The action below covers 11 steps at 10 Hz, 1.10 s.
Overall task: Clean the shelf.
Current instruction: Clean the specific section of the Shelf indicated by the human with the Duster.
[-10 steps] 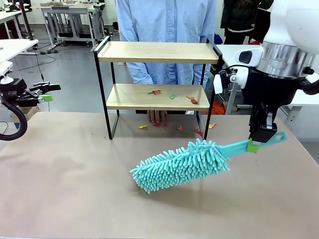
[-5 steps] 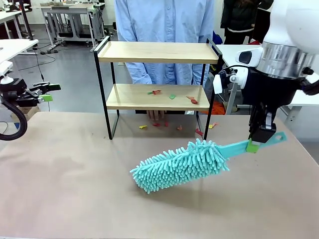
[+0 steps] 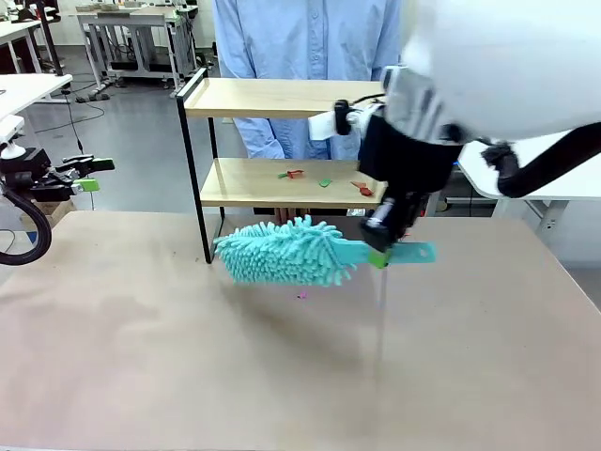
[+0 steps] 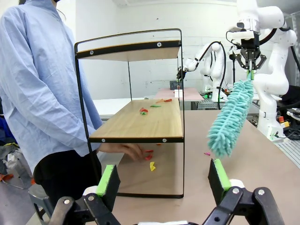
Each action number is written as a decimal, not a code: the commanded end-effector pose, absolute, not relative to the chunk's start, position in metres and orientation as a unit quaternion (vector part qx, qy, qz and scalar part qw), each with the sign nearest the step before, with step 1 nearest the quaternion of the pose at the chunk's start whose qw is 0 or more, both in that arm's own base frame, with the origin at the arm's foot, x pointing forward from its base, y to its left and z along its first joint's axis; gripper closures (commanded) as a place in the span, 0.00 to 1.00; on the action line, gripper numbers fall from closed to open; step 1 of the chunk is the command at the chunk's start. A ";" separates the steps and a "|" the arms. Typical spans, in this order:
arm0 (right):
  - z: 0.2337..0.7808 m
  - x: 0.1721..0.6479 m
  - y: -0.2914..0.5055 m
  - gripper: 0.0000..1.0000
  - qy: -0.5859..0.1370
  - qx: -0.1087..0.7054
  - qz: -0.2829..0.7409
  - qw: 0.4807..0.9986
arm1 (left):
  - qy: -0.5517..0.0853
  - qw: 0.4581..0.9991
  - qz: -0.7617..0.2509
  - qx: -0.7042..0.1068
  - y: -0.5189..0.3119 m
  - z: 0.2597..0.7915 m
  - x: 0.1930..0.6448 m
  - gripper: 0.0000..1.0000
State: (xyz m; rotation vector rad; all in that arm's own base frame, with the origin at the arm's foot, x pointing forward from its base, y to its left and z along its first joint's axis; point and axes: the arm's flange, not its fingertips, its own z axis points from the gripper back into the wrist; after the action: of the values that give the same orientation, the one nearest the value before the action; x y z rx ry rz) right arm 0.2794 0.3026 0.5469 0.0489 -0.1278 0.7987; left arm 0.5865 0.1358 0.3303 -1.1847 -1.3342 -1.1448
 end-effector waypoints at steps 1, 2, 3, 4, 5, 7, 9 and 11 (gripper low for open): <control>0.542 0.289 0.336 0.87 -0.067 0.001 0.322 0.944 | -0.549 0.488 -0.472 -0.488 0.135 0.334 0.584 0.00; 0.540 0.287 0.351 0.87 -0.078 0.003 0.301 0.950 | -0.549 0.488 -0.472 -0.488 0.135 0.334 0.584 0.00; 0.539 0.285 0.360 0.87 -0.075 0.021 0.287 0.955 | -0.549 0.488 -0.472 -0.488 0.135 0.334 0.584 0.00; 0.537 0.280 0.339 0.87 -0.066 0.018 0.330 0.942 | -0.549 0.488 -0.472 -0.488 0.135 0.334 0.584 0.00; 0.537 0.280 0.339 0.87 -0.066 0.018 0.330 0.942 | -0.549 0.488 -0.472 -0.488 0.135 0.334 0.584 0.00; 0.537 0.280 0.339 0.87 -0.066 0.018 0.330 0.942 | -0.549 0.488 -0.472 -0.488 0.135 0.334 0.584 0.00; 0.524 0.287 0.378 0.87 -0.059 0.013 0.280 0.958 | -0.549 0.488 -0.472 -0.488 0.135 0.334 0.584 0.00; 0.509 0.294 0.417 0.87 -0.089 -0.009 0.226 0.970 | -0.549 0.488 -0.472 -0.488 0.135 0.334 0.584 0.00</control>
State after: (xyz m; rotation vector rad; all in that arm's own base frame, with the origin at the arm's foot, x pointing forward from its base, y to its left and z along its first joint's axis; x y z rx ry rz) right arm 0.2826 0.3886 0.5106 0.0393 -0.1290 0.5437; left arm 0.5864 0.1358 0.3302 -1.1849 -1.3342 -1.1448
